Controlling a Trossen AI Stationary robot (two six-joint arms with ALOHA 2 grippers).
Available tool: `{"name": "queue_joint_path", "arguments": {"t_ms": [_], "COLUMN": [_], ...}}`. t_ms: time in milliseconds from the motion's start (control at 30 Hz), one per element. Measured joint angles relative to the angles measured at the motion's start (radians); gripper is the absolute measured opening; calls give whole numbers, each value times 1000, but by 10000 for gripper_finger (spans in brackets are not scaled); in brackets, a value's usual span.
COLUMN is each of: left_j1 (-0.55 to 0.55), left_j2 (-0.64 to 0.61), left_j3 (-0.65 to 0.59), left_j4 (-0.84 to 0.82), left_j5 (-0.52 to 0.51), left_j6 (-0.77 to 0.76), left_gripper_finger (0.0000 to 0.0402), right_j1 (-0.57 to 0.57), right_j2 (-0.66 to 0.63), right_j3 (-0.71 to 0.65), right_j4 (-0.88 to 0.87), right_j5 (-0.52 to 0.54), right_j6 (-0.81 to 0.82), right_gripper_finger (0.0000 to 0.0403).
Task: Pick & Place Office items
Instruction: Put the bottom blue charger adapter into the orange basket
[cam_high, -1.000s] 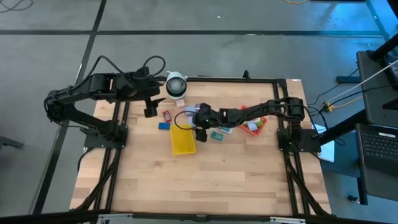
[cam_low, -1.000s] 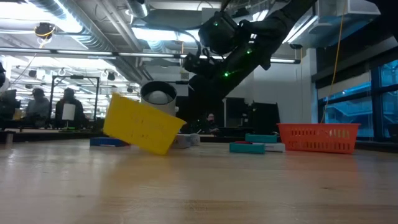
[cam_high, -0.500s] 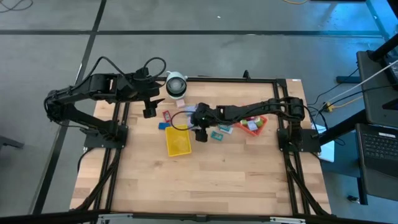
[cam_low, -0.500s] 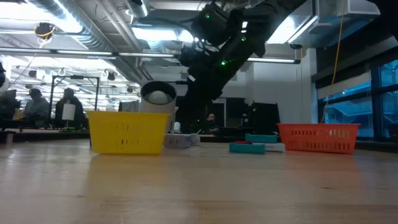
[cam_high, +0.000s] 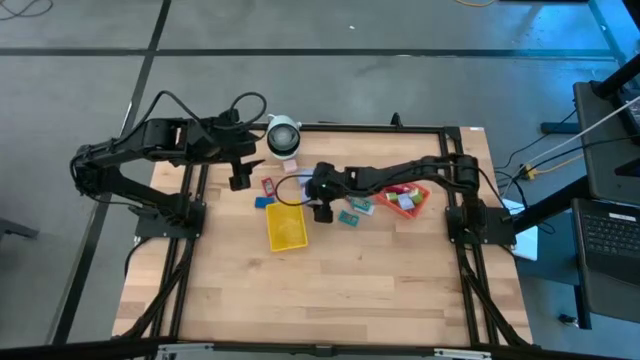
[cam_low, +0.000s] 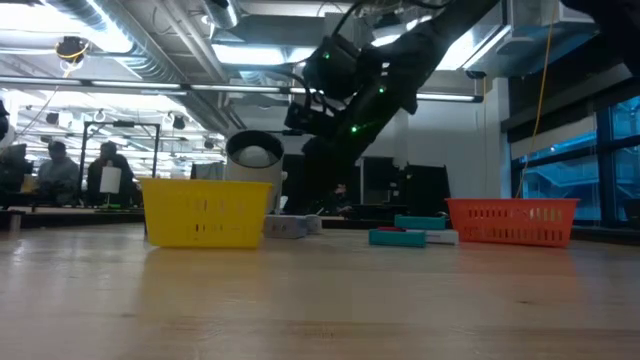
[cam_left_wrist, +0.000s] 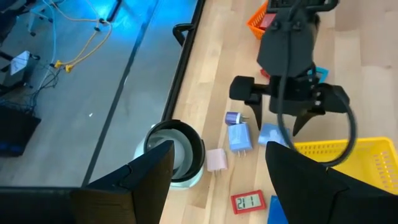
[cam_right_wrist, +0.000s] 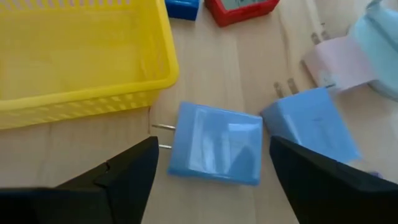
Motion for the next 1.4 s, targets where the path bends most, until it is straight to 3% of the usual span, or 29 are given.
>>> {"name": "queue_joint_path", "arguments": {"t_ms": [1400], "left_j1": [0], "left_j2": [1], "left_j3": [0], "left_j4": [0], "left_j5": [37], "left_j6": [-8], "left_gripper_finger": [251], "right_j1": [-30], "right_j2": [37], "right_j3": [35], "right_j4": [66], "right_j5": [-13], "right_j6": [134], "right_gripper_finger": [323]}}
